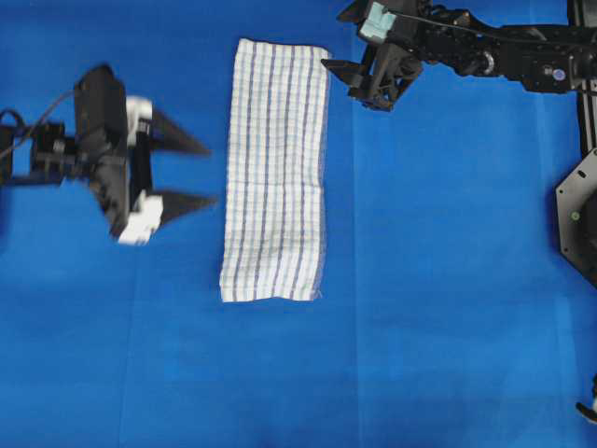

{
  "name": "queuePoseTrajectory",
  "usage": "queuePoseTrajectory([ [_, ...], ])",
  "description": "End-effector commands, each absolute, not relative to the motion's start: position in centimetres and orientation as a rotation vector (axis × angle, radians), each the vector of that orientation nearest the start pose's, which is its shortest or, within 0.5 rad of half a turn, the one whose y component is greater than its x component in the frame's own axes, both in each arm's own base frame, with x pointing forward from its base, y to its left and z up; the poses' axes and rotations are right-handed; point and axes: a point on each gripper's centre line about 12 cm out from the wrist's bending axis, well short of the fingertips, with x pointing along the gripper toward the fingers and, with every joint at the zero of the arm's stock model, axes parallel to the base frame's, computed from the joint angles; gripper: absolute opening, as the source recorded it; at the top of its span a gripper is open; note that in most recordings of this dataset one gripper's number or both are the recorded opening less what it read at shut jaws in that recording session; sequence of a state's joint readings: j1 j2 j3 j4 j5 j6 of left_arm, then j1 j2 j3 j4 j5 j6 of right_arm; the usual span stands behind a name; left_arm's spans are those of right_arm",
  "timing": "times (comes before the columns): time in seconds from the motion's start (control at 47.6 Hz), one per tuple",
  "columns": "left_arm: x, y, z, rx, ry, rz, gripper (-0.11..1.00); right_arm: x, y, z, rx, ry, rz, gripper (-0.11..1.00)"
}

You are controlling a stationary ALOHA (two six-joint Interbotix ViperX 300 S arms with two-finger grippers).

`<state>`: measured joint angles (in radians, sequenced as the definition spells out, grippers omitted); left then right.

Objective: Fold the blue towel.
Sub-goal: 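Move both grippers to the strip's top end and grasp its corners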

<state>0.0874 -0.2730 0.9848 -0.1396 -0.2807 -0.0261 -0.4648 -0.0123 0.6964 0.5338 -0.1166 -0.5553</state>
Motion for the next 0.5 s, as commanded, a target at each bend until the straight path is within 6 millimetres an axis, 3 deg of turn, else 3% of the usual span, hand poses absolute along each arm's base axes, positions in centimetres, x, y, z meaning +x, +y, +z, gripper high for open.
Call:
queuePoseTrajectory([
  [0.0, 31.7, 6.1, 19.9, -0.109, 0.385, 0.229, 0.91, 34.3, -18.0, 18.7, 0.089, 0.541, -0.509, 0.92],
  [0.21, 33.2, 10.0, 19.9, -0.010, 0.402, 0.307, 0.91, 34.3, -18.0, 18.7, 0.090, 0.540, -0.510, 0.92],
  [0.484, 34.7, 14.5, 17.9, 0.013, 0.460, 0.396, 0.91, 34.9, -18.4, 17.9, 0.087, 0.545, -0.520, 0.92],
])
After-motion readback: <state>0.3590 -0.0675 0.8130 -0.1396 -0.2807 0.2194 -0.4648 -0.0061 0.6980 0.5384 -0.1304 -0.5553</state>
